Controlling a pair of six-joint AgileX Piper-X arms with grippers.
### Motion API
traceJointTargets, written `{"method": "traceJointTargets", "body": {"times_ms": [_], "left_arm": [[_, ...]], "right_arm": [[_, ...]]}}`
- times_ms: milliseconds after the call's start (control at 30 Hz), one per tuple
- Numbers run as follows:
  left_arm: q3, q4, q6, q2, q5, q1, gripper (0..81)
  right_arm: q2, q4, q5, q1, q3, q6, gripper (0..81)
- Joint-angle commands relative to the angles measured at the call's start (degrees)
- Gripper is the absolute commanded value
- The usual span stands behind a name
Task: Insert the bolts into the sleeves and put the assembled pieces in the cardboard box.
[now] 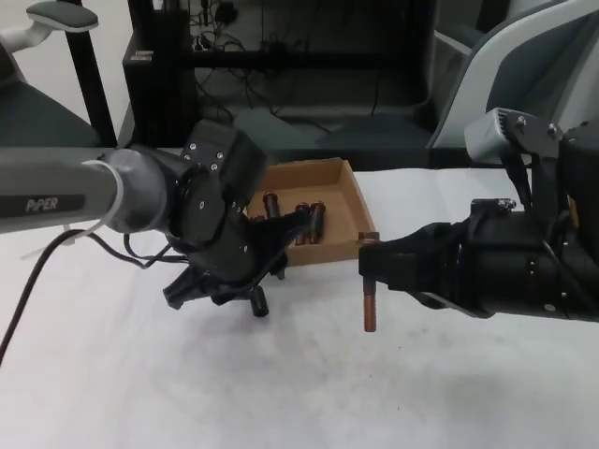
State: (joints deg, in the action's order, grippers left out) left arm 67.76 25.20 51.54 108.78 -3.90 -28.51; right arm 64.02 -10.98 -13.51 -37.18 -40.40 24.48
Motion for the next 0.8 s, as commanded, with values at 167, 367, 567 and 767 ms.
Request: {"method": "traceJointTargets", "body": {"times_ms": [167, 367, 567, 767], "left_arm": [[0.67, 4.45, 1.10, 0.04, -0.21, -0.27, 44.8], [0.67, 4.68, -2.10, 0.22, 0.45, -0.27, 29.3], [0.67, 4.68, -3.21, 1.31, -0.01, -0.27, 27.3], [0.67, 4.68, -4.18, 2.75, -0.25, -0.17, 27.3]], "right_arm": [[-0.09, 1.00, -1.02, 1.91, -0.27, -0.45, 0.4], [-0.09, 1.45, -2.93, 6.20, -0.37, -0.45, 0.4], [-0.09, 1.45, -4.02, 8.23, -0.39, -0.45, 0.4], [-0.09, 1.45, -5.04, 8.20, -0.39, -0.45, 0.4]]}}
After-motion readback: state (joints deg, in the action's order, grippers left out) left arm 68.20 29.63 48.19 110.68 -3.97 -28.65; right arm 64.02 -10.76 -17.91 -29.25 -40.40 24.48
